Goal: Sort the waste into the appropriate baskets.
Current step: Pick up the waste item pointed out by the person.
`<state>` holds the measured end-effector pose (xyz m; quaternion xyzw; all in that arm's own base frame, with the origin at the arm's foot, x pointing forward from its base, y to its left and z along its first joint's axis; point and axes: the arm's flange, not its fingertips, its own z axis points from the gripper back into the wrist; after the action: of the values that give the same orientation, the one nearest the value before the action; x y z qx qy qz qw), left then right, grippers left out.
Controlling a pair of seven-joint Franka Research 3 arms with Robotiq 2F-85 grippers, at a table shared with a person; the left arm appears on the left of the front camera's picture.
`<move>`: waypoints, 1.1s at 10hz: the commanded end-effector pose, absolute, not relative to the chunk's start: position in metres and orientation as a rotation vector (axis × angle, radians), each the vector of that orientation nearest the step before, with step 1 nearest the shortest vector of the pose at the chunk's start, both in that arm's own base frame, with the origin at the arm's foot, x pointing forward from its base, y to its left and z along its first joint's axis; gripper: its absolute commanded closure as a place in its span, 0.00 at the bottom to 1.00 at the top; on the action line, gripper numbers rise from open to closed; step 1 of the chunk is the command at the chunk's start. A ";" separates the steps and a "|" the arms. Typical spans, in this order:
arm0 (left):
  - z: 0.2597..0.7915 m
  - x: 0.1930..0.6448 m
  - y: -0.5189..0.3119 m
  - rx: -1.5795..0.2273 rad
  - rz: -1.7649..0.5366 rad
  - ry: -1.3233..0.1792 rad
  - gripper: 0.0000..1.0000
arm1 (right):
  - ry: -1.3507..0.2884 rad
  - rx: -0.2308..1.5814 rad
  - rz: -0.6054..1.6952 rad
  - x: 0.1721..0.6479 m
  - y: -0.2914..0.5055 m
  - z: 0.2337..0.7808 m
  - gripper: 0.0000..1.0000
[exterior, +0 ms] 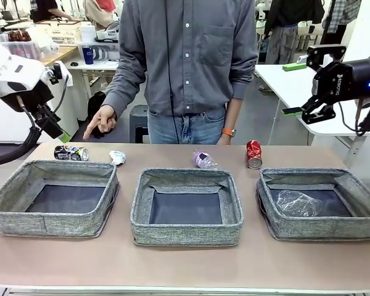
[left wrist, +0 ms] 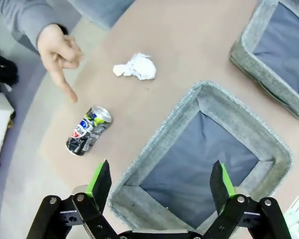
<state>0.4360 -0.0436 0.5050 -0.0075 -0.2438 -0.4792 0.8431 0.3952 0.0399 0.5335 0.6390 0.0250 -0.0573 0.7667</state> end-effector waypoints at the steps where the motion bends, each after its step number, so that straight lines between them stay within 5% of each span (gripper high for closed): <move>1: 0.501 0.436 -0.043 -0.025 -1.013 -0.497 0.00 | 0.041 1.408 -0.106 0.397 0.039 0.536 0.00; 4: 0.477 0.499 -0.004 -0.069 -1.546 -0.318 0.00 | 0.041 1.408 -0.106 0.397 0.039 0.536 0.00; 8: 0.429 0.557 0.001 0.144 -1.528 -0.212 0.00 | 0.041 1.408 -0.106 0.397 0.039 0.536 0.00; 10: 0.416 0.593 -0.003 0.173 -1.278 -0.221 0.00 | 0.041 1.408 -0.106 0.397 0.039 0.536 0.00; 11: 0.420 0.564 0.008 0.115 -1.538 -0.234 0.00 | 0.041 1.408 -0.106 0.397 0.039 0.536 0.00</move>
<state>0.5854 0.0019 0.4080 0.0674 -0.1118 -0.6559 0.7434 0.3955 0.0399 0.5332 0.6389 0.0253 -0.0572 0.7668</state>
